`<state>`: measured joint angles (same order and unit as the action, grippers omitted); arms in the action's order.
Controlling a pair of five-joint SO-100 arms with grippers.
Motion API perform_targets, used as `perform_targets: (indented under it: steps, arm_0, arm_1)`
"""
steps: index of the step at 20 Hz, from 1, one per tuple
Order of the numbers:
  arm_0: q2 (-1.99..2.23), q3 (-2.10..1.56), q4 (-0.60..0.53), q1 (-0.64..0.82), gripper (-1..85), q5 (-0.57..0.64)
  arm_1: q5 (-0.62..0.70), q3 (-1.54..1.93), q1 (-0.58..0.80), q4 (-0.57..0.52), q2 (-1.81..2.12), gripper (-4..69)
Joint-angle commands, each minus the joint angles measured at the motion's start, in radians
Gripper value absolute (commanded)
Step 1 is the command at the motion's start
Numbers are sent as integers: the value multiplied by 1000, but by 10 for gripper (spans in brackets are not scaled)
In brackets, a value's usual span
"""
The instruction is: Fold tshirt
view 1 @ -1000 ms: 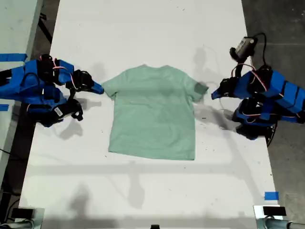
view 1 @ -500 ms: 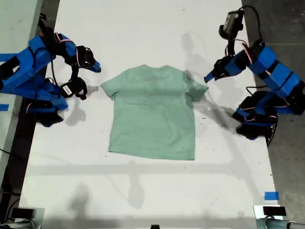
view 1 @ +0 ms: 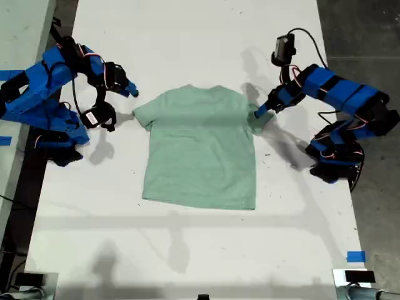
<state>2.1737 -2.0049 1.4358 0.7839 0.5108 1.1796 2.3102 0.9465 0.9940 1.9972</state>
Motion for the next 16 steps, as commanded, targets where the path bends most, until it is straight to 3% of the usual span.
perform_targets:
  steps: [1,6,7,8,9,12,16]
  arm_0:
    - [-11,38,-5,-18,85,-3]
    - [-17,32,-8,-17,87,-9]
    - [-18,29,-9,-17,87,-11]
    - [-18,26,-9,-17,87,-12]
    - [-18,23,-9,-18,87,-14]
    - [-18,14,-12,-25,87,-20]
    - [-18,5,-12,-31,87,-28]
  arm_1:
    - [18,-18,38,-87,-94,307]
    - [21,-152,69,-55,-308,327]
    - [31,-175,78,-41,-333,286]
    - [26,-189,80,-31,-347,148]
    - [15,-193,80,-31,-350,65]
    - [-2,-238,66,8,-347,-16]
    - [-2,-341,23,172,-255,-16]
